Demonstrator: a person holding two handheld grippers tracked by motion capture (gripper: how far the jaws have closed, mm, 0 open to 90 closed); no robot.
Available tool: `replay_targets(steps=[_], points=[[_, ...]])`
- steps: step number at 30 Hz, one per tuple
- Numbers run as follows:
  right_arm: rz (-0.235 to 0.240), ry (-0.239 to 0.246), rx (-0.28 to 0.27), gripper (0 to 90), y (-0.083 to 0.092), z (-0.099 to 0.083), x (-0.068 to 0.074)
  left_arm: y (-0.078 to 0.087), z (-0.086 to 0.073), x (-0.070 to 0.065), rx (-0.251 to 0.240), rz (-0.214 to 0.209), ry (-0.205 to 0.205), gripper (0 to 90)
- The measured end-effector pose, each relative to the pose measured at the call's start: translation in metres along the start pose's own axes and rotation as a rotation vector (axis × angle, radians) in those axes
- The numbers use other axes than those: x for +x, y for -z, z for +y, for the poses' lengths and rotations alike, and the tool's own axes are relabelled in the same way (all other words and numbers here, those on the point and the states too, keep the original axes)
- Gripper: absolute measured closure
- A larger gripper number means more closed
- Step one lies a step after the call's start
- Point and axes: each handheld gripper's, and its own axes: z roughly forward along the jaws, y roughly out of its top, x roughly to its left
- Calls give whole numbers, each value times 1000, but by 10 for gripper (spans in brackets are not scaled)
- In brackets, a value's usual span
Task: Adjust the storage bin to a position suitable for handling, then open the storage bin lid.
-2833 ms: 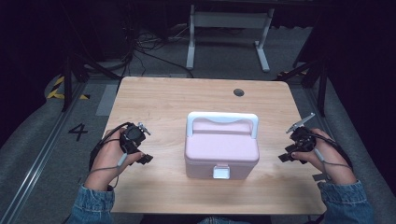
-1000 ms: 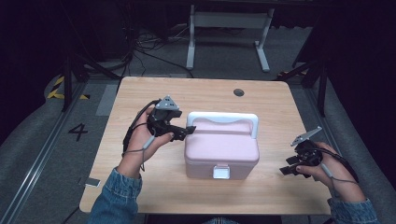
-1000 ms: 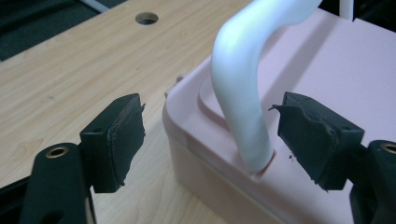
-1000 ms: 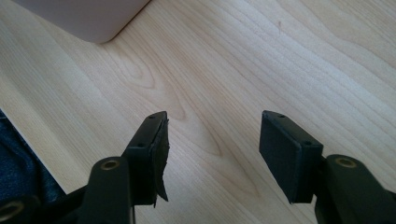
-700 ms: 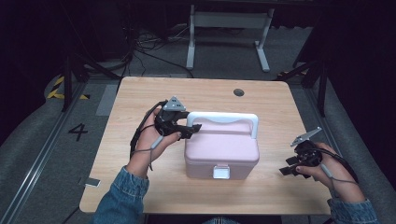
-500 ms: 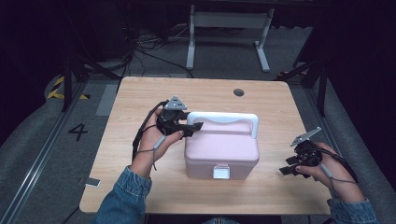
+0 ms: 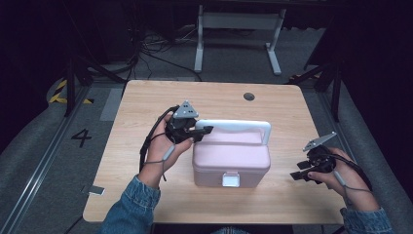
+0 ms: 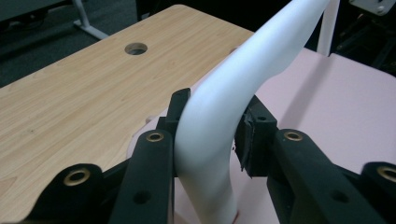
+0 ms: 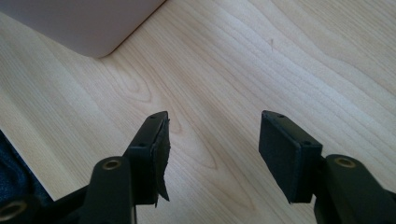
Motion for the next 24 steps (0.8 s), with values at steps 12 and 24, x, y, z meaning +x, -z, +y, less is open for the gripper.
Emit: replay_targets(steps=[12,24], points=[[-14,0,-27,452,3,2,0,4,5,-3,-16,11,-29,715],[-10,3,-86,480,10,6,2,9,17,6,-63,25,-6,711]])
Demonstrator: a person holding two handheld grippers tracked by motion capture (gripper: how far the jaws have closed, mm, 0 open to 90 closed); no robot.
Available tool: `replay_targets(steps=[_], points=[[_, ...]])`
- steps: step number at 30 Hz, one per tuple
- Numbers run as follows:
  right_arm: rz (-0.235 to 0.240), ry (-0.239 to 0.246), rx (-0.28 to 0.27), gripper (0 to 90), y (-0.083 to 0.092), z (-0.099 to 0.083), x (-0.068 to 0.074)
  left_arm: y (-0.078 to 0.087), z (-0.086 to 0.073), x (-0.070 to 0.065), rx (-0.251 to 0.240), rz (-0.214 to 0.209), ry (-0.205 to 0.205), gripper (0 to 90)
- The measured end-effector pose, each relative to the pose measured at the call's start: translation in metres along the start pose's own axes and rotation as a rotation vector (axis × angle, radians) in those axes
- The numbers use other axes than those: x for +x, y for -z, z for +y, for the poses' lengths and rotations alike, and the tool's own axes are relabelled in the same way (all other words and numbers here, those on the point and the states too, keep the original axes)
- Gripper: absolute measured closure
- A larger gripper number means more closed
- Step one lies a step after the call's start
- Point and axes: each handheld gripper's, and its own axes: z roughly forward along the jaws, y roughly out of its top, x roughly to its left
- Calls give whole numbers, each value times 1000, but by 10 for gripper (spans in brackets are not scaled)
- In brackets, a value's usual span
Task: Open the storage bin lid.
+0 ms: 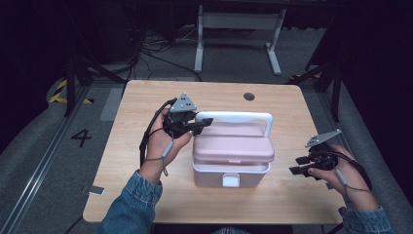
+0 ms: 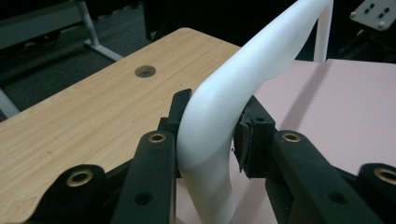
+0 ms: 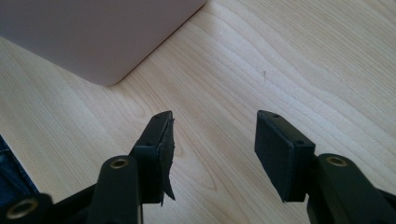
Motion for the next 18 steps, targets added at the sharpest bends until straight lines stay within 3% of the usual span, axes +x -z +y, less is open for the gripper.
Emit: replay_targets(steps=[13,18], points=[[-6,1,-34,485,6,1,0,-4,17,12,44,15,38,710],[-7,-4,-39,485,7,1,0,-8,20,18,36,34,53,714]])
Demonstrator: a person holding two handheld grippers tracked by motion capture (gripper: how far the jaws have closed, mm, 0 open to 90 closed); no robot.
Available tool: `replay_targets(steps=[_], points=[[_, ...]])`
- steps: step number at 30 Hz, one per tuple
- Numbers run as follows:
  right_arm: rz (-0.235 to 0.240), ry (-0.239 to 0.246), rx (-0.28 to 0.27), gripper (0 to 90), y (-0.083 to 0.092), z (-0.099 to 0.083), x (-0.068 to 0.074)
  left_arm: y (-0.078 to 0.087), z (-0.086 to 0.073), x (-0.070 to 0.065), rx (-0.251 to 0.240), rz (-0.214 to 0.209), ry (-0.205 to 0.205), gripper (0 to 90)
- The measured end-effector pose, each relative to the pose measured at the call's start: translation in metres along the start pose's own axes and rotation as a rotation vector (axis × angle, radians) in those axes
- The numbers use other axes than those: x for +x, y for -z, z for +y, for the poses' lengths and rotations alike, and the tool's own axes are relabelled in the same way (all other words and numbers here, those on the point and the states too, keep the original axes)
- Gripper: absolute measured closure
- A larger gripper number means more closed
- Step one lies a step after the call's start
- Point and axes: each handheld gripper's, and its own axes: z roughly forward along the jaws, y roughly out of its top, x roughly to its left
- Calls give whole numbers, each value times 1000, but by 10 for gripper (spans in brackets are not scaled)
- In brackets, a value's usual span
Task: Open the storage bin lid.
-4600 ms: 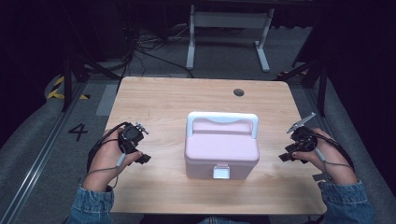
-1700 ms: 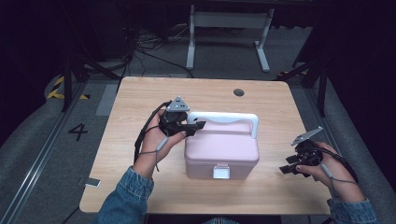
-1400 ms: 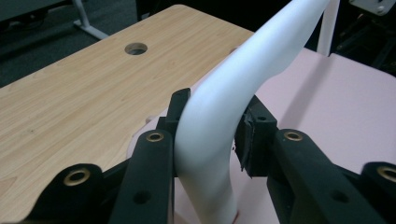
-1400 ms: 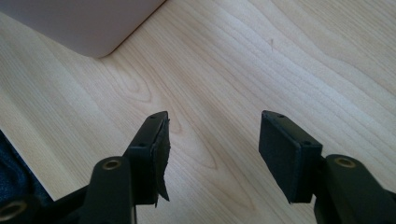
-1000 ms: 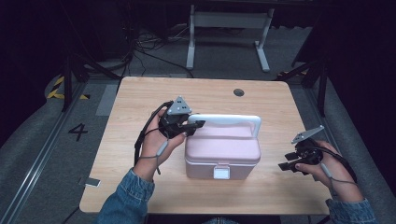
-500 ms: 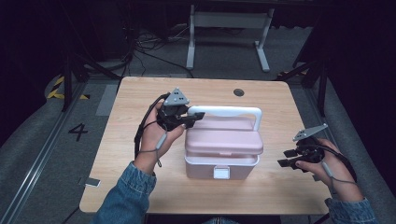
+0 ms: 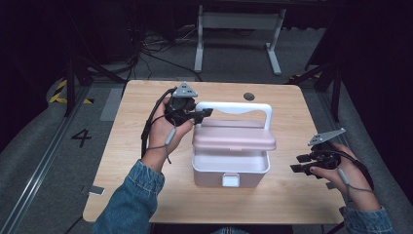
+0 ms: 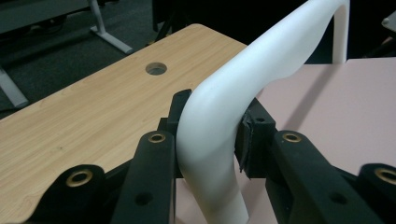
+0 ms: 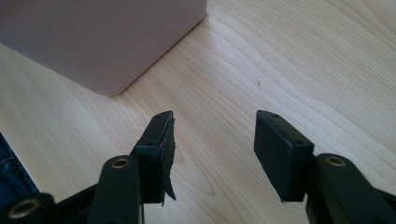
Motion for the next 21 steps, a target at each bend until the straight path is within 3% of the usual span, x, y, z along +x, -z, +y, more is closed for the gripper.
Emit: replay_targets(steps=[10,21], points=[[-8,-6,-45,503,5,3,0,-9,9,10,4,26,24,724],[-5,10,-95,517,10,8,3,-16,15,20,14,25,41,727]])
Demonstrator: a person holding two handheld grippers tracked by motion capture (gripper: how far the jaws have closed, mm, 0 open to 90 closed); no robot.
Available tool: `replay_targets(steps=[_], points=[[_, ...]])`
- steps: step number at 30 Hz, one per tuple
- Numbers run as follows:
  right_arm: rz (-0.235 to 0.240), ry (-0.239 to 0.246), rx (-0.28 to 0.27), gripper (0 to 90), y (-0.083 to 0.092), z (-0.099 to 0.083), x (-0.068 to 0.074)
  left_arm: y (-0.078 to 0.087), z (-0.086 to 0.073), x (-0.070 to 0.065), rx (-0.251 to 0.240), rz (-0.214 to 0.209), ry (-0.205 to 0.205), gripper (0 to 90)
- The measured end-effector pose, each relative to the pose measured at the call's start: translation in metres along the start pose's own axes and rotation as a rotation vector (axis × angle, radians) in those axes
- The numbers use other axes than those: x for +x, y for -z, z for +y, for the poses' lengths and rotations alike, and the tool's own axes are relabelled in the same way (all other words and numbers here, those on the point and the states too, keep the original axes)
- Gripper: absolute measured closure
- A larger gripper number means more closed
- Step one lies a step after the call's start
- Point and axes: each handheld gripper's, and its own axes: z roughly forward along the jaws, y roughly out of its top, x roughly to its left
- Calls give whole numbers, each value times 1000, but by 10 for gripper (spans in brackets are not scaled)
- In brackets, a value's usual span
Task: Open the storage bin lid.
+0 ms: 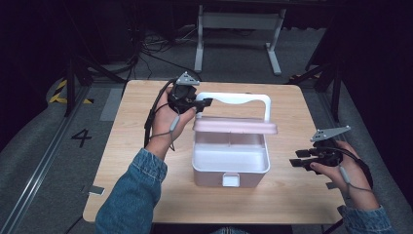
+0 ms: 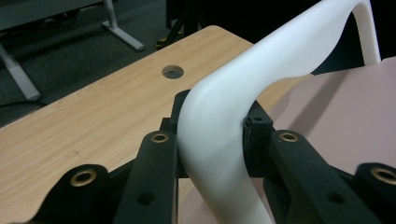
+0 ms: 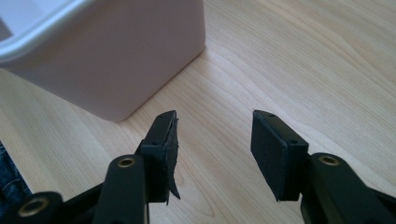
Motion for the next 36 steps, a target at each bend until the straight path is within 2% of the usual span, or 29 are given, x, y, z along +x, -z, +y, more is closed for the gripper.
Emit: replay_targets(steps=[6,9,17,19,21,22,25,30,32,33,34,36], points=[[-4,18,-38,531,4,7,4,-4,2,5,-1,3,-7,733],[2,22,-66,548,7,11,6,-6,2,7,-4,3,3,735],[33,19,-150,585,14,21,14,-9,2,10,-10,-2,18,738],[57,17,-203,590,16,28,17,-10,3,11,-9,3,17,738],[64,19,-216,590,16,30,18,-10,3,10,-7,7,18,738],[82,16,-245,580,17,34,20,-10,4,11,4,8,13,737],[84,28,-278,566,18,39,21,-11,4,11,-2,8,30,737],[104,36,-320,578,19,47,24,-12,5,12,-3,12,29,736],[123,39,-344,621,20,50,26,-11,4,11,-4,13,30,736],[140,44,-352,673,21,52,27,-11,4,11,-4,13,30,736],[140,44,-352,673,21,52,27,-11,4,11,1,13,24,736],[176,79,-354,847,23,58,32,-11,4,11,-7,14,26,736]])
